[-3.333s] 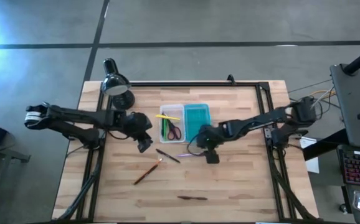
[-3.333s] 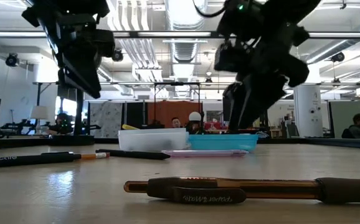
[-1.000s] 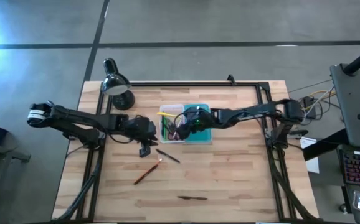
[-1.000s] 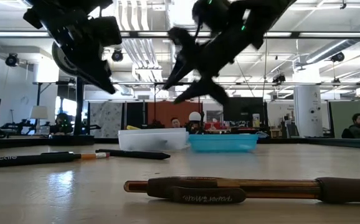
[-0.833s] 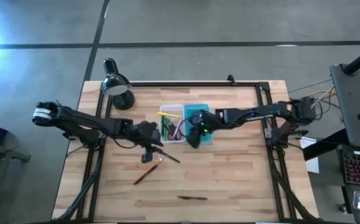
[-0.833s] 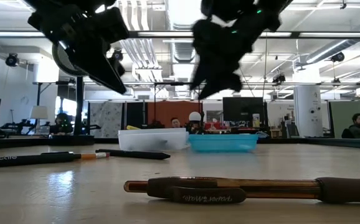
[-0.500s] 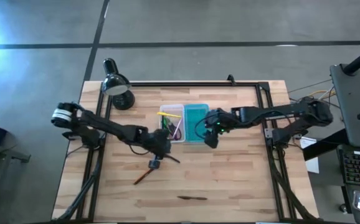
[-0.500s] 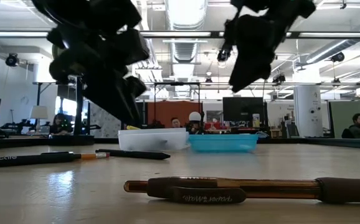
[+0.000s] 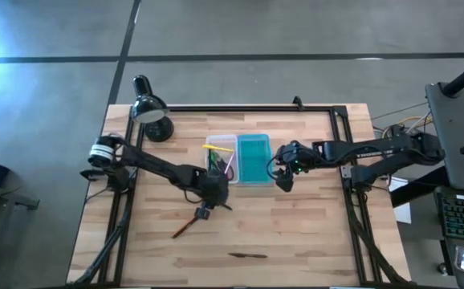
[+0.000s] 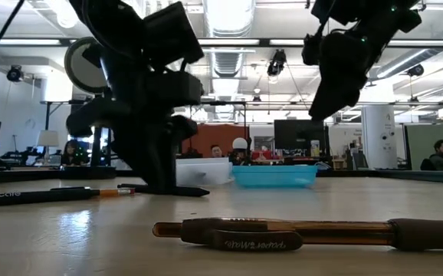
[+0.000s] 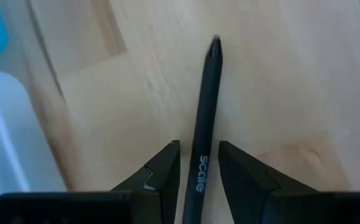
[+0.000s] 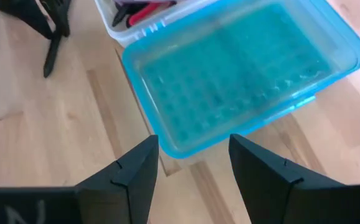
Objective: Pick & place school supplies into a supply box
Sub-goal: Put the top black pen into the supply box, then put the black pen into the supply box
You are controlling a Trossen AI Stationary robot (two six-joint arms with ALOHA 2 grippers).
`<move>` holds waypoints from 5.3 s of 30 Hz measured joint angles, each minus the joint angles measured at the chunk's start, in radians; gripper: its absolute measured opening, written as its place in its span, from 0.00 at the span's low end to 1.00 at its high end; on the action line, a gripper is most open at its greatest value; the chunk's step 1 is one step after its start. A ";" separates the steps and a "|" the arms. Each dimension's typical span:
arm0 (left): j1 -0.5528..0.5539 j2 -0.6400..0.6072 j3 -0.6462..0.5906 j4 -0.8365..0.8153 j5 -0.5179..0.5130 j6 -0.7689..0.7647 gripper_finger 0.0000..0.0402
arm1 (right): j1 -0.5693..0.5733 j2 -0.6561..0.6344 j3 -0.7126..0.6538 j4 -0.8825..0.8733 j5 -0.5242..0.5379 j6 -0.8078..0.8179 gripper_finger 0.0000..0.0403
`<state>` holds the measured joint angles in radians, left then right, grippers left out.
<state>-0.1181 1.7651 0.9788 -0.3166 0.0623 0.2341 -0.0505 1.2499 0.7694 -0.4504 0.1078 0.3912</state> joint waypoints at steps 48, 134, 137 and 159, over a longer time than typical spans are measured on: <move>0.384 -0.045 0.195 -0.249 -0.188 -1.346 0.17 | 0.009 -0.210 -0.068 -0.014 0.236 0.073 0.46; -0.268 -0.137 -0.002 -0.272 -0.300 -1.452 0.24 | 0.020 -0.057 -0.142 0.119 0.015 0.005 0.46; -0.252 -0.111 0.000 -0.252 -0.281 -1.414 0.24 | 0.020 -0.057 -0.142 0.117 0.015 0.005 0.46; -0.310 -0.102 0.080 -0.351 -0.244 -1.310 0.24 | 0.020 -0.057 -0.142 0.102 0.015 0.009 0.46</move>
<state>-0.4285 1.6634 1.0592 -0.6672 -0.1816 -1.0763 -0.0303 1.1931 0.6277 -0.3481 0.1230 0.4004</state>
